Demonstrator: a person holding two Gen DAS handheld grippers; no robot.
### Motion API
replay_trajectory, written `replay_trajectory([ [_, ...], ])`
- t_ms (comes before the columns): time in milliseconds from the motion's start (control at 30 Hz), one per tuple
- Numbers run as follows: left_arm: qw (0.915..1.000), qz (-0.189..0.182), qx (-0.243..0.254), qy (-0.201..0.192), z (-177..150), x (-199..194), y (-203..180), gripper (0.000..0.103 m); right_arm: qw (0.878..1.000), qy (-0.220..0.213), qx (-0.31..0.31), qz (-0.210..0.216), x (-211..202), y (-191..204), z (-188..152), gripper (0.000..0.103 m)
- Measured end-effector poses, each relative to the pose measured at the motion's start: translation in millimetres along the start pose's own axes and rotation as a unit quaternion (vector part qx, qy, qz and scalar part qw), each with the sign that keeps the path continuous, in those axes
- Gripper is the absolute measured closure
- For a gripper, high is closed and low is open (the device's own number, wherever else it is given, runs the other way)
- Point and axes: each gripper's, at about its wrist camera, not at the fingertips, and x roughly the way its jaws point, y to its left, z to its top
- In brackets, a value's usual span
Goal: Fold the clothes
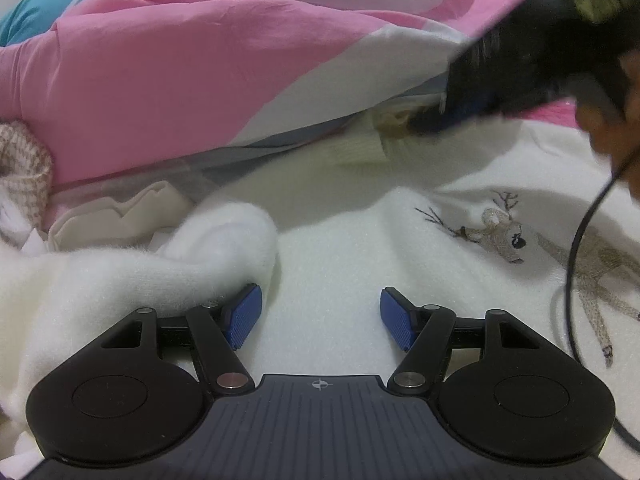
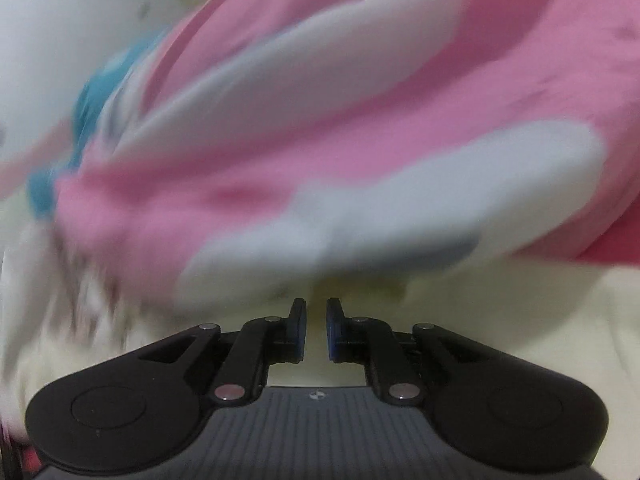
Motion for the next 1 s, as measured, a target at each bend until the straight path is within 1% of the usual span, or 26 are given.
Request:
replay_trajectory([
  [67, 1.0, 0.0, 0.0, 0.0, 0, 0, 0, 0.037, 0.999, 0.032, -0.037, -0.017, 22, 13, -15, 0.093],
  [100, 1.0, 0.0, 0.0, 0.0, 0, 1, 1, 0.037, 0.998, 0.039, -0.043, -0.027, 31, 16, -19, 0.093],
  [167, 1.0, -0.002, 0.0, -0.001, 0, 1, 0, 0.037, 0.999, 0.035, -0.019, -0.032, 51, 17, -10, 0.093],
  [233, 1.0, -0.003, -0.001, -0.002, 0, 0, 1, 0.037, 0.999, 0.011, 0.016, -0.038, 64, 10, 3, 0.094],
  [300, 1.0, -0.004, -0.002, -0.002, -1, 0, 1, 0.037, 0.998, -0.021, 0.05, -0.03, 72, 2, 20, 0.094],
  [333, 1.0, -0.004, -0.003, -0.003, -1, 0, 1, 0.037, 0.997, -0.024, 0.061, -0.029, 78, 0, 24, 0.094],
  [400, 1.0, -0.005, -0.004, -0.003, -1, 0, 1, 0.037, 0.996, -0.022, 0.081, -0.03, 91, -5, 31, 0.095],
  [467, 1.0, -0.006, -0.005, -0.004, -2, -1, 1, 0.037, 0.995, -0.017, 0.089, -0.033, 102, -9, 31, 0.096],
  [567, 1.0, -0.006, -0.005, -0.004, -3, -1, 0, 0.037, 0.992, -0.009, 0.121, -0.039, 111, -15, 28, 0.097],
  [633, 1.0, -0.006, -0.004, -0.004, -3, -1, 0, 0.037, 0.992, 0.001, 0.111, -0.055, 113, -8, 30, 0.097],
  [667, 1.0, -0.006, -0.004, -0.003, -3, -1, 0, 0.037, 0.993, 0.008, 0.104, -0.063, 113, -4, 32, 0.097],
  [767, 0.9998, -0.013, -0.012, -0.004, 0, -4, 3, 0.037, 0.991, 0.023, 0.122, -0.053, 86, -2, 32, 0.094],
  [833, 0.9994, -0.023, -0.026, -0.004, 5, -13, 11, 0.037, 0.989, 0.033, 0.137, -0.045, 65, -2, 32, 0.088],
  [900, 0.9987, -0.026, -0.043, -0.002, 11, -32, 19, 0.037, 0.987, 0.043, 0.152, -0.036, 45, -2, 31, 0.079],
  [1000, 0.9979, -0.02, -0.06, -0.008, 19, -74, 36, 0.037, 0.989, 0.032, 0.146, -0.007, 3, 8, 24, 0.077],
])
